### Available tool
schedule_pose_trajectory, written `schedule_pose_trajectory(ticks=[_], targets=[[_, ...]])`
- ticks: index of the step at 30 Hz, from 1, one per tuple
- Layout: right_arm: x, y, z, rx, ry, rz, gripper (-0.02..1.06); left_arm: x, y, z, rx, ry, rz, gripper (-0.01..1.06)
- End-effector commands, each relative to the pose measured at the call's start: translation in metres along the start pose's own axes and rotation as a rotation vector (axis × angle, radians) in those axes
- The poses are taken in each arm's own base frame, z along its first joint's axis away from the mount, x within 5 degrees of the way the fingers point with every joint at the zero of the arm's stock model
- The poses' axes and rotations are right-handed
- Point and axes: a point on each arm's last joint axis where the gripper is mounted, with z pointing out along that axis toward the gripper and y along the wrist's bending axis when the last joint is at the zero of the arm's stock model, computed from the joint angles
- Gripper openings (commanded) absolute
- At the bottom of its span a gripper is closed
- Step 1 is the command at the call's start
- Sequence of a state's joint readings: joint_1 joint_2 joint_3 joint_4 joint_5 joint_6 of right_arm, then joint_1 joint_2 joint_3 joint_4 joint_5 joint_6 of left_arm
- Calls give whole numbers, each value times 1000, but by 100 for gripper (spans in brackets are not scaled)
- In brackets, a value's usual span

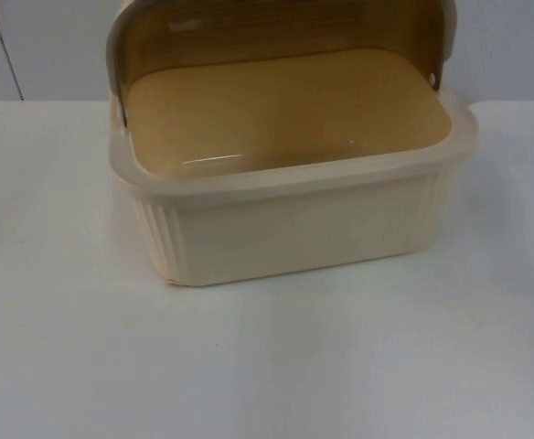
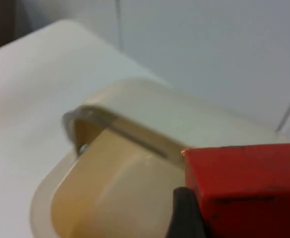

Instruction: Open the box lid with the left hand, place the block into the box with the right hand, then close the box lid with the left hand.

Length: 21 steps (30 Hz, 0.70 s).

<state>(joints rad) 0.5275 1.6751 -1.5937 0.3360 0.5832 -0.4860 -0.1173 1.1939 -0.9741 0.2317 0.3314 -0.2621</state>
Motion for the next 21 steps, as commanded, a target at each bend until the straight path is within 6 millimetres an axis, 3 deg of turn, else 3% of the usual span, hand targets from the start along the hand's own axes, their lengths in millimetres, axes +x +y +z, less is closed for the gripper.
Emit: schedule_pose_trajectory(ticks=[1, 8, 13, 21], targets=[[1, 8, 8, -25, 8, -28, 0, 0, 0, -2, 0, 4, -16, 105], [17, 24, 42, -81, 82, -60, 0, 2, 1, -2, -5, 19, -5, 105], [27, 25, 50, -84, 107, -62, 0, 2, 1, -2, -6, 19, -3, 105], [75, 22, 72, 9, 88, -52, 0, 2, 1, -2, -6, 19, 13, 105]])
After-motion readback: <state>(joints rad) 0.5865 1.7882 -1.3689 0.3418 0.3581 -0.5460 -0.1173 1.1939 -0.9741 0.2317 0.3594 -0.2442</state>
